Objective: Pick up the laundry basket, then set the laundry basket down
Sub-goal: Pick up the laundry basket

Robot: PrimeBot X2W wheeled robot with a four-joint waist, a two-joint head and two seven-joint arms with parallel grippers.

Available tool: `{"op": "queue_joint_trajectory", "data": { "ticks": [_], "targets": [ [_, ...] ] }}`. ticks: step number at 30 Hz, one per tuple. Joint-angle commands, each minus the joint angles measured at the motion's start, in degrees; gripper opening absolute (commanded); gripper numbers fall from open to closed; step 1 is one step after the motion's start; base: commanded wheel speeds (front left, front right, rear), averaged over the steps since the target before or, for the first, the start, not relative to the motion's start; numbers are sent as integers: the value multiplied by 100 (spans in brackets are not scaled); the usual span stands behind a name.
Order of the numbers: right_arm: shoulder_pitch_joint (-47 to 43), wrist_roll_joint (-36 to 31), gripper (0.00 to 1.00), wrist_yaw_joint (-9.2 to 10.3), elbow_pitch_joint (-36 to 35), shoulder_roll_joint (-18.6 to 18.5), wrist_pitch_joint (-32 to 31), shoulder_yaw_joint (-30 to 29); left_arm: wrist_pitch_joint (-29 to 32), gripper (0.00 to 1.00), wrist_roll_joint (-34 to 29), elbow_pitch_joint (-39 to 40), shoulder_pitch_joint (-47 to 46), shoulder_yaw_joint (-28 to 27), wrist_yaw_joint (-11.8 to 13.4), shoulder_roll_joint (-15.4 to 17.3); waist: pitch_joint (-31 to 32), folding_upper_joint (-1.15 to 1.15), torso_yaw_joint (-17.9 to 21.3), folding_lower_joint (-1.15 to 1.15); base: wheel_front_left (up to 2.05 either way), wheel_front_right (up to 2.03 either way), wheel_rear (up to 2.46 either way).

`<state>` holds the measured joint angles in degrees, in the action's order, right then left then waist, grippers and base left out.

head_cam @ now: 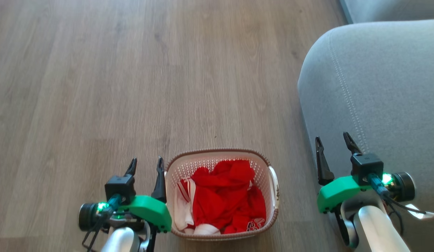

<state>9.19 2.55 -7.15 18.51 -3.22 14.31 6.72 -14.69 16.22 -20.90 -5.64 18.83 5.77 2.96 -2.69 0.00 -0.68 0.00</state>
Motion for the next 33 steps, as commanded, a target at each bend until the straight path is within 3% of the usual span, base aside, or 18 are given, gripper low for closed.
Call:
{"op": "queue_joint_trajectory", "data": {
  "ticks": [1, 10, 15, 23, 33],
  "targets": [
    [294, -29, 100, -34, -107, 34, 69, 107, -30, 100, 30, 70, -383, -119, 45, -8, -148, 0, -2, 0, 0, 0, 0],
    [875, -71, 100, -34, 749, 35, 69, 159, -30, 100, 29, -687, -994, 134, 112, -8, -1100, 0, 22, 0, 0, 0, 0],
    [1361, -3, 100, -34, 1482, -9, 69, 238, -30, 100, 104, -1347, -1514, 381, 7, -8, -1709, 0, -15, 0, 0, 0, 0],
    [2369, 204, 100, -34, 3224, -1, 43, 541, -30, 100, 456, -2592, -2491, 942, -205, -8, -2621, 0, -70, 0, 0, 0, 0],
    [3094, 705, 100, -34, 4182, 21, -16, 995, -30, 100, 968, -3607, -3387, 1587, -214, -8, -3382, 0, -157, 0, 0, 0, 0]
  ]
}}
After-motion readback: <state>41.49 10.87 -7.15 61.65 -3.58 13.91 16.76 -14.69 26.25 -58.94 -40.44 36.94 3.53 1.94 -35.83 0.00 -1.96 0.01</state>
